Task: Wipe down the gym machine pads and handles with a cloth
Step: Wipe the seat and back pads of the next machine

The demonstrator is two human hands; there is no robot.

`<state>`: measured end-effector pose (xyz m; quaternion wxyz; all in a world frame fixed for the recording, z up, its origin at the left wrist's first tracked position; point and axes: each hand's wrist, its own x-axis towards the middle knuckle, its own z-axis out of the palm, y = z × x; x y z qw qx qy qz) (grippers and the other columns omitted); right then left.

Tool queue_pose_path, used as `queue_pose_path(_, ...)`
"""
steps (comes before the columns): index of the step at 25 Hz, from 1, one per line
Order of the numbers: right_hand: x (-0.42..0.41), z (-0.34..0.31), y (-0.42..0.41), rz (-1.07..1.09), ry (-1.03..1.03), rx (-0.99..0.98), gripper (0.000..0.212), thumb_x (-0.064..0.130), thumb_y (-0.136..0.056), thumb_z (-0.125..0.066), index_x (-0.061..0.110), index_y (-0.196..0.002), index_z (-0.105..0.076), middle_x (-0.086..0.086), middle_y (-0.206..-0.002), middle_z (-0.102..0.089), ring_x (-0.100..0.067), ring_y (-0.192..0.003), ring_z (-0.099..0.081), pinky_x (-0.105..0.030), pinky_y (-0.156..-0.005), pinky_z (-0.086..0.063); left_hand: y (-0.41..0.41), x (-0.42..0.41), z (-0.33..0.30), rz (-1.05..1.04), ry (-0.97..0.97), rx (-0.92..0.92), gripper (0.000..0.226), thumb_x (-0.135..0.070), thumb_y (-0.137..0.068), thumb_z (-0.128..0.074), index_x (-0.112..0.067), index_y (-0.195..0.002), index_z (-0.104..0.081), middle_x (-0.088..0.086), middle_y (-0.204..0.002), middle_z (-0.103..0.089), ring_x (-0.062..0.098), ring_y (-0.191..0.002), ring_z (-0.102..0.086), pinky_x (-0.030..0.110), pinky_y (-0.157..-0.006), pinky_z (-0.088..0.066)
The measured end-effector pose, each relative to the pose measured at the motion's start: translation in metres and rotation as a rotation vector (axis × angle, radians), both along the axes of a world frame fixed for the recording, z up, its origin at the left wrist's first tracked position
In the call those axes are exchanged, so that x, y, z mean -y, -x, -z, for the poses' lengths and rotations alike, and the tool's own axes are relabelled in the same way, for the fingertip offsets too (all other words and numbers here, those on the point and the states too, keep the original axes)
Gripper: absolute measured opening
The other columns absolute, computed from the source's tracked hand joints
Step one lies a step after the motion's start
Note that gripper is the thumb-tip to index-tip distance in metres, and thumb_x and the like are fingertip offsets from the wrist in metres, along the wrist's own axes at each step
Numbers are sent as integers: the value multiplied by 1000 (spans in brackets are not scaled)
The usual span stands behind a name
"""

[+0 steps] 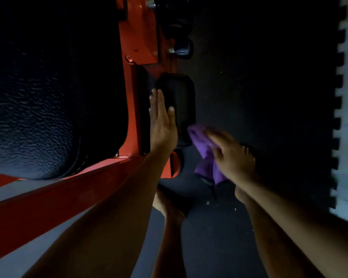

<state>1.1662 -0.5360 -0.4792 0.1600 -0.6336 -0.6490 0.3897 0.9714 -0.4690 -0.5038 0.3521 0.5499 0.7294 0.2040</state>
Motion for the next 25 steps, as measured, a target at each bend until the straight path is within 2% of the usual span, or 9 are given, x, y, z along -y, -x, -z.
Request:
queue_pose_path(5, -103, 23, -36, 180, -19, -45, 49, 17, -99, -59, 15, -146, -50, -17, -141, -49, -18, -124, -51, 10, -91, -20, -5, -8, 16, 173, -93, -163, 72, -53, -107, -28, -9, -163, -19, 12, -172, -8, 25, -160, -4, 38, -129, -3)
queue_pose_path(8, -136, 20, -38, 234, -63, -84, 54, 23, -97, -60, 20, -149, -47, -14, -140, -48, -15, -124, -50, 8, -92, -23, 27, -10, 32, 184, -56, -64, 75, -57, -107, -24, -12, -165, -8, 8, -173, 3, 21, -160, 2, 48, -130, -10)
queue_pose_path(11, -144, 22, -4, 228, -112, -170, 54, 25, -99, -57, 20, -151, -45, -14, -139, -43, -14, -122, -49, 5, -96, -26, 32, -11, 32, 183, -66, -1, 78, -59, -106, -20, -8, -164, -7, 11, -173, 4, 20, -160, 3, 31, -129, -5)
queue_pose_path(13, -141, 35, 42, 195, -121, -169, 53, 29, -101, -52, 23, -154, -41, -16, -148, -34, -19, -124, -49, -7, -100, -39, 27, -9, 32, 165, -64, 33, 79, -60, -105, -18, -8, -164, -6, 11, -173, 5, 20, -160, 4, 18, -125, -3)
queue_pose_path(15, -128, 49, 88, 241, -109, -57, 54, 38, -102, -44, 32, -155, -37, -17, -158, -26, -35, -130, -48, -40, -103, -49, 29, -8, 37, 171, -68, 35, 79, -60, -105, -17, -9, -164, -4, 11, -173, 6, 21, -160, 5, 19, -125, -3)
queue_pose_path(17, -94, 52, 104, 274, -84, 46, 54, 40, -103, -40, 37, -156, -31, -17, -162, -19, -43, -133, -43, -50, -99, -50, 34, -8, 39, 205, -75, 38, 78, -58, -106, -16, -8, -164, -2, 13, -173, 5, 21, -160, 4, 24, -127, -4)
queue_pose_path(20, 1, 32, 84, 148, 27, -45, 60, 26, -103, -46, 41, -156, -25, -13, -164, -16, -38, -135, -42, -37, -100, -49, 43, -7, 41, 222, -72, 21, 76, -55, -107, -16, -4, -163, -4, 16, -172, 1, 22, -160, -1, 29, -129, -8)
queue_pose_path(22, 39, 16, 58, 102, 72, -154, 60, 17, -102, -48, 42, -153, -30, -11, -161, -25, -28, -134, -46, -13, -106, -36, 49, -8, 37, 199, -68, -32, 74, -54, -108, -18, -6, -163, -4, 14, -173, 0, 21, -160, -2, 43, -130, -11)
queue_pose_path(25, -15, 18, 26, 227, 132, -222, 48, 26, -103, -50, 27, -150, -42, 3, -146, -44, -13, -125, -51, -1, -106, -26, 21, -11, 25, 105, -164, -40, 60, -29, -112, -30, -5, -163, -10, 15, -172, -5, 26, -160, -4, 53, -128, -13)
